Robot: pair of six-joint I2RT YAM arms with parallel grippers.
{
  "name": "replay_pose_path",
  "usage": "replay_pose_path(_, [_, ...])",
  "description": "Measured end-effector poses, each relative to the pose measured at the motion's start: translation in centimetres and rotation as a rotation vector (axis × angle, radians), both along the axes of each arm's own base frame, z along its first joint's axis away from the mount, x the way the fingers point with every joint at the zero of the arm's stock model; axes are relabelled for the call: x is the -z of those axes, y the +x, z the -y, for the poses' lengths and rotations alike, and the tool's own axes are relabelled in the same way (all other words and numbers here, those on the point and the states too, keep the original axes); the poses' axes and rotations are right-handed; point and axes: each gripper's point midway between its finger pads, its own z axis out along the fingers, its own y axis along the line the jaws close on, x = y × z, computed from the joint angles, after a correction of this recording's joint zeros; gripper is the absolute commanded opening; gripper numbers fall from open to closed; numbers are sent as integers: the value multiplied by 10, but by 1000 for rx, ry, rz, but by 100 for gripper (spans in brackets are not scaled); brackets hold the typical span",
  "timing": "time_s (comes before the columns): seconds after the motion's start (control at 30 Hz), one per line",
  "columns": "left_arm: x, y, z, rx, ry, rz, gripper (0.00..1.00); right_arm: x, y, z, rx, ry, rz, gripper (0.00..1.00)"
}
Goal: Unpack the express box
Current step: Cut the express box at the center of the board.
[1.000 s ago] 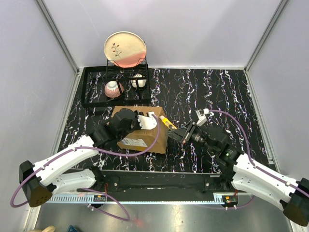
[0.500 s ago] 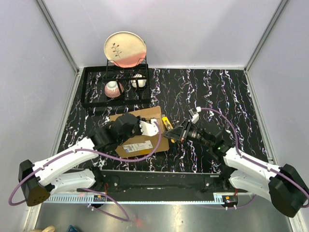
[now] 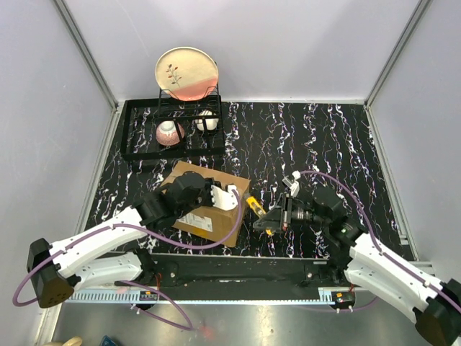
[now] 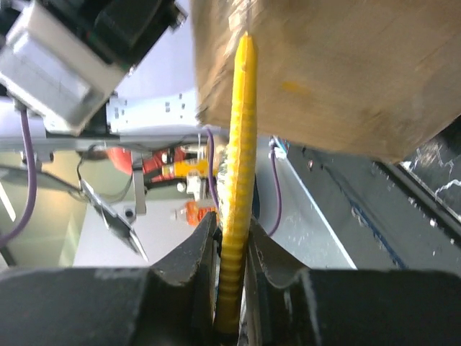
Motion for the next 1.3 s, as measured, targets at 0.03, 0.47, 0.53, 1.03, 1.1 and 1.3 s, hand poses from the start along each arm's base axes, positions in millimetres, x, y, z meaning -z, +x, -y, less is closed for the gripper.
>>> replay_pose_path(0.03, [1,0,1,7,3,-1,0,0,-5,3,-12,-5,3,0])
replay_pose_path(0.47, [3,3,6,24,16,-14,81,-19,-48,24,-141,-32,70,0])
replay_pose_path(0.53, [1,-1,6,41,25,-31,99,-19,-47,24,-142,-58,83,0])
replay_pose_path(1.03, [-186,-43,35,206,-389,-80,99,-50,-21,25,-199,-274,356,0])
replay_pose_path(1.1, [-189,-59,46,274,-404,-168,99,-59,-20,21,-228,-279,406,0])
replay_pose_path(1.3, [-171,-110,77,521,-348,-488,99,-65,-42,-3,-412,-335,517,0])
